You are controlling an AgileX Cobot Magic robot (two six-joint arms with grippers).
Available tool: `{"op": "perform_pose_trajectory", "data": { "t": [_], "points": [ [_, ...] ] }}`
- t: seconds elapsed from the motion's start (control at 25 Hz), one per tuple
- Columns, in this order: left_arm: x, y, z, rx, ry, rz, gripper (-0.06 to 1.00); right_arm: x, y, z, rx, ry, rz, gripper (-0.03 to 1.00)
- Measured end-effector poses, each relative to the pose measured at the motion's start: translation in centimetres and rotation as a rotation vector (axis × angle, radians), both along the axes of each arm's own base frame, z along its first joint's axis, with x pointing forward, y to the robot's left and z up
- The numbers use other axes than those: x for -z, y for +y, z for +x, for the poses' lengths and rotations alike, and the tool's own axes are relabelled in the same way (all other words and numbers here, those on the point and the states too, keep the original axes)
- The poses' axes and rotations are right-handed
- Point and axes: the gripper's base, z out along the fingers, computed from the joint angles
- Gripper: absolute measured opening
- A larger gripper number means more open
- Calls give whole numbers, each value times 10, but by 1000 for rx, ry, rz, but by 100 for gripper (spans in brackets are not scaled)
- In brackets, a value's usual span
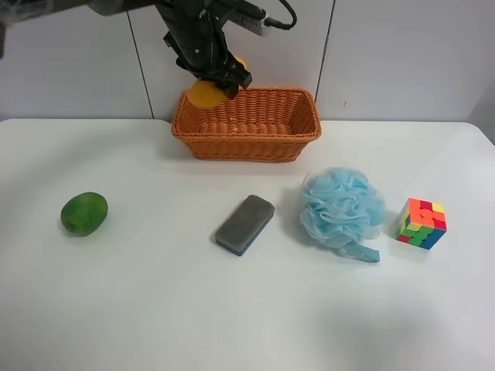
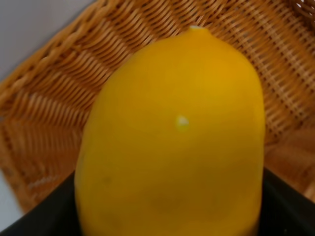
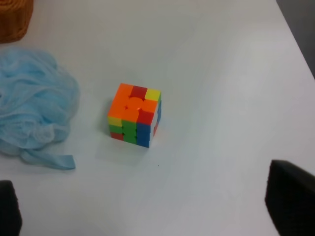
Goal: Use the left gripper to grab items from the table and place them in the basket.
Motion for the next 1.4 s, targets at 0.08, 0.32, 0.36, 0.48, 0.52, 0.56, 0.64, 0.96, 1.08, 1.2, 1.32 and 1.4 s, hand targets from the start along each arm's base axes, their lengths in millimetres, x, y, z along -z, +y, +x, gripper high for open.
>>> {"op": "perform_pose_trajectory", "data": {
  "t": [0.08,0.32,0.36,0.48,0.52,0.56,0.64,0.96,1.08,1.2,1.32,1.4],
  "points": [
    [18,-4,6,5,-1,-2,60,0,0,0,0,0,0,99],
    [48,-13,18,15,-32,-48,60,0,0,0,0,0,0,99],
    [53,-14,19,17,-37,-56,60,0,0,0,0,0,0,99],
    [60,-15,22,15,-38,-69,60,0,0,0,0,0,0,99],
    [63,-14,23,10,-33,-75,60,0,0,0,0,0,0,99],
    [65,-14,24,6,-28,-80,60,0,0,0,0,0,0,99],
    [65,-13,24,-1,-23,-91,60,0,0,0,0,0,0,99],
    [62,-14,27,1,-58,-124,83,0,0,0,0,0,0,99],
    [62,-15,27,12,-67,-119,96,0,0,0,0,0,0,99],
    [62,-15,27,14,-68,-118,99,0,0,0,0,0,0,99],
    [60,-14,26,12,-62,-120,99,0,0,0,0,0,0,99],
    [53,-13,23,8,-44,-115,99,0,0,0,0,0,0,99]
  ]
}}
